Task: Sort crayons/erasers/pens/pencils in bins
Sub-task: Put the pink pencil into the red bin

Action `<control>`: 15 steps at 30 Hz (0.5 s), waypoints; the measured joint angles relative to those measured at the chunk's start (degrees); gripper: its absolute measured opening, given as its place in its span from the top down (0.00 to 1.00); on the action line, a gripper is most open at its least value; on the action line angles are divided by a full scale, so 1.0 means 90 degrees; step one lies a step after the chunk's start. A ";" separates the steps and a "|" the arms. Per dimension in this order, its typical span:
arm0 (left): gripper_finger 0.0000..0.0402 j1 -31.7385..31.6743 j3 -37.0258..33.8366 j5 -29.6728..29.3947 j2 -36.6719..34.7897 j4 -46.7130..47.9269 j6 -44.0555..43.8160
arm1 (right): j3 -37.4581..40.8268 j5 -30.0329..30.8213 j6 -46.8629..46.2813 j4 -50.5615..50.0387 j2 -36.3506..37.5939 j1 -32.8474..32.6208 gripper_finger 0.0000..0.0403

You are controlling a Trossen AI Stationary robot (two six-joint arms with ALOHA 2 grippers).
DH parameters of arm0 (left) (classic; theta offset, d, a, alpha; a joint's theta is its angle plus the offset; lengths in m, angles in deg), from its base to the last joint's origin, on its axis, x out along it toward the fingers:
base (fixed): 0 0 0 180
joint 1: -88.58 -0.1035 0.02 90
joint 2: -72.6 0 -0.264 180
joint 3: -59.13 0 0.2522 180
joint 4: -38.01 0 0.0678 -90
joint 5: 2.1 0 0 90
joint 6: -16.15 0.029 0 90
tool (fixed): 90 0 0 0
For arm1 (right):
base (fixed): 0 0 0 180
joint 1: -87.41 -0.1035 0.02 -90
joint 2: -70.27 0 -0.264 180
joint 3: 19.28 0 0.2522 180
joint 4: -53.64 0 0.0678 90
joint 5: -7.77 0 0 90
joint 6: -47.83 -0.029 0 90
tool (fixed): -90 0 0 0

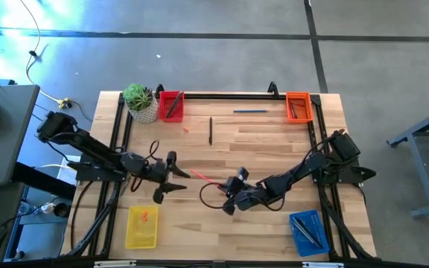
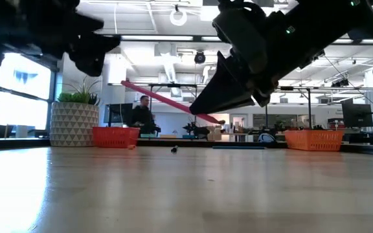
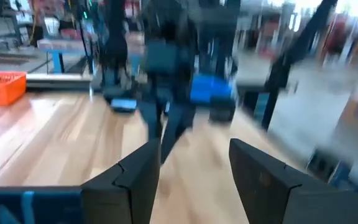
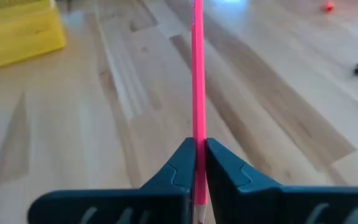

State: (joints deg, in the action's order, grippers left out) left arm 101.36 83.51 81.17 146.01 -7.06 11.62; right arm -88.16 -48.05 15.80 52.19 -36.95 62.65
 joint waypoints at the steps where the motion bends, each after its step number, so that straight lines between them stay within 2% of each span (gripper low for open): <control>1: 0.55 0.0036 0.0065 -0.0017 -0.0058 0.0383 0.0224 | 0.0001 -0.0040 0.0048 0.0000 0.0000 0.0000 0.97; 3: 0.55 0.0188 0.0295 -0.0244 -0.0160 0.1328 0.0652 | -0.0001 -0.0149 0.0120 0.0000 0.0002 0.0000 0.97; 7: 0.55 0.0735 0.1188 -0.1381 -0.0161 0.3635 0.1549 | -0.0005 -0.0497 0.0229 -0.0033 0.0005 0.0000 0.97; 11: 0.55 0.1386 0.2319 -0.2423 -0.0061 0.5501 0.2174 | -0.0006 -0.0523 0.0230 -0.0142 0.0005 0.0000 0.97; 15: 0.55 0.1773 0.3284 -0.2962 0.0325 0.6992 0.2434 | -0.0006 -0.0619 0.0253 -0.0147 0.0007 0.0000 0.97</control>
State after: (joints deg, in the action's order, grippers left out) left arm 117.31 113.06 54.51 148.94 55.87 33.52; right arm -88.22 -53.62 18.08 50.86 -36.88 62.65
